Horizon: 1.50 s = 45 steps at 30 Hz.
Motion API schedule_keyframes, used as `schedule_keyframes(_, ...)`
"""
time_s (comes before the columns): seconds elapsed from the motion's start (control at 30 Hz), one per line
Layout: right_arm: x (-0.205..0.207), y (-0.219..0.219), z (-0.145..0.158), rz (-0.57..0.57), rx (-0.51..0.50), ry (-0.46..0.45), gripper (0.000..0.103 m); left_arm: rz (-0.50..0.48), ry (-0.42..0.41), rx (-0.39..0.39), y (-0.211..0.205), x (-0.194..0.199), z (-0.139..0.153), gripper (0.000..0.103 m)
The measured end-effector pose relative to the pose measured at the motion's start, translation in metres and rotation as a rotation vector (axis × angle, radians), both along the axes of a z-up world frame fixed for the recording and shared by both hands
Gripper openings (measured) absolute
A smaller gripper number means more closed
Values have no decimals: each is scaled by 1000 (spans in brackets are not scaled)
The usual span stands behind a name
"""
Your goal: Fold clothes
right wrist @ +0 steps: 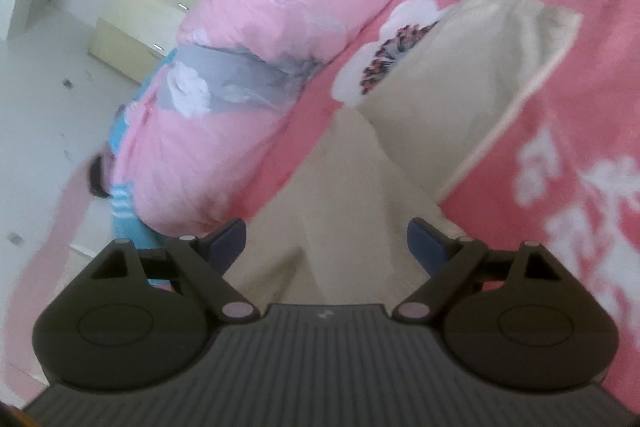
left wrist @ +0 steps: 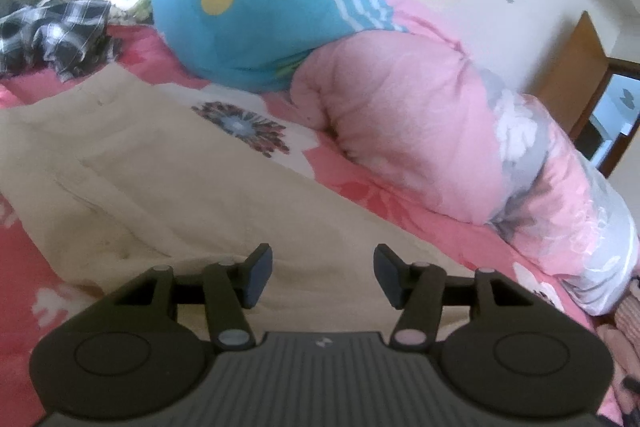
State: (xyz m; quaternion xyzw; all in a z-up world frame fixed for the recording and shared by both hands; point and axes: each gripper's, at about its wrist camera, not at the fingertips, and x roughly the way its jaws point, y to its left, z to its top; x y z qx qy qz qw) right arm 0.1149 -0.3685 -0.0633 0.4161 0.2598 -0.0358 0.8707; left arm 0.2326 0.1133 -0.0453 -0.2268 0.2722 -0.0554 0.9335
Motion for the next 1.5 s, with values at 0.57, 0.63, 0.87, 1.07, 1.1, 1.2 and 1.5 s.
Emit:
schedule_keyframes(0.57,-35,61,-44,17,-580,38,102,-148,11,38,-62,-13,3,62)
schedule_keyframes(0.63,-36,60,-45,15,-565,27,102,-159,13,34,-72,-11,2,62)
schedule_keyframes(0.87,-35,60,-49,21,-546,12,102,-180,16,28,-102,-3,-3,62)
schedule_keyframes(1.07,-39,54,-52,16,-505,-25,102,-178,4,75,-125,6,-11,62)
schedule_keyframes(1.1,-40,53,-53,16,-498,-32,102,-181,-1,91,-130,7,-13,62)
schedule_keyframes(1.2,-43,49,-53,13,-465,-56,102,-187,-16,133,-144,10,-20,62)
schedule_keyframes(1.5,-38,27,-43,87,-348,-71,102,-181,-40,178,-159,21,-32,62)
